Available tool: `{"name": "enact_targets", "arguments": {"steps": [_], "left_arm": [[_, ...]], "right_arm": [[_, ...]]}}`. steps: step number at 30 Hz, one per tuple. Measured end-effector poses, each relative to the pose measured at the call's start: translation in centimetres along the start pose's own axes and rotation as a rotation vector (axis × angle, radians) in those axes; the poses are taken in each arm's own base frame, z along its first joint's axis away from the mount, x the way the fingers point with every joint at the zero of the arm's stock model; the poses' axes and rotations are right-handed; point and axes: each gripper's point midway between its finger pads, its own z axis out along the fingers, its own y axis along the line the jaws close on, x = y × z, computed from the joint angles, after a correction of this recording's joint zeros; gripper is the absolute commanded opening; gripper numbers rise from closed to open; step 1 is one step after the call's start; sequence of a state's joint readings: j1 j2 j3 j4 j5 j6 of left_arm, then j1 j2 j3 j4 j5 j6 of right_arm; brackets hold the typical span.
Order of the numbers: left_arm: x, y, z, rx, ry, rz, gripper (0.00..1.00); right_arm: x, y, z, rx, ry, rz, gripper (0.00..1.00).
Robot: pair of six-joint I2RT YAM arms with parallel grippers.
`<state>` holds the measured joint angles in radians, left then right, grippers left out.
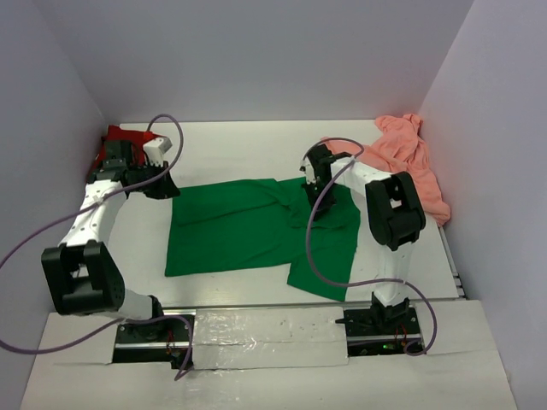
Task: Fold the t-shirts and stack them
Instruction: Grap the side of the flattened tshirt closest away from the robot with both arms
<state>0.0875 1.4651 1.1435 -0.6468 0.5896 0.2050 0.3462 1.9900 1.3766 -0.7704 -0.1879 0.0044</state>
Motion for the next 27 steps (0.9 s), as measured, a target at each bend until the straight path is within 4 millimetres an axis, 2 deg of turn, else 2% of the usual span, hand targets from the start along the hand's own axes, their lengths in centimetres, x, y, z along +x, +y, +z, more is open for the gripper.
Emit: {"name": "enact_targets", "arguments": {"steps": [3,6,14,22,27], "left_arm": [[-1.4,-1.1,-2.0,-0.015,-0.065,0.046,0.0],[-1.7,-1.9,-3.5,-0.021,-0.091,0.075,0.0],[-0.1,-2.9,-4.6,-0.011,-0.043,0.091,0.01],[2.8,-3.7,-4.3,0.061,0.073,0.098,0.0],[4.0,-4.0,-4.1,0.105,0.12,0.115,0.0]], "right_arm": [[-1.0,-0.4,0.0,0.029,-0.019,0.012,0.0],[-2.9,-1.0,0.0,0.07,-0.068,0.016,0.0],[-8.2,-2.4,-0.2,0.15,-0.209,0.019,0.0],[-9.6,-3.5,-0.3,0.193,-0.259,0.026,0.0],[-10.3,-3.2,-1.0,0.182,-0.295,0.02,0.0]]}}
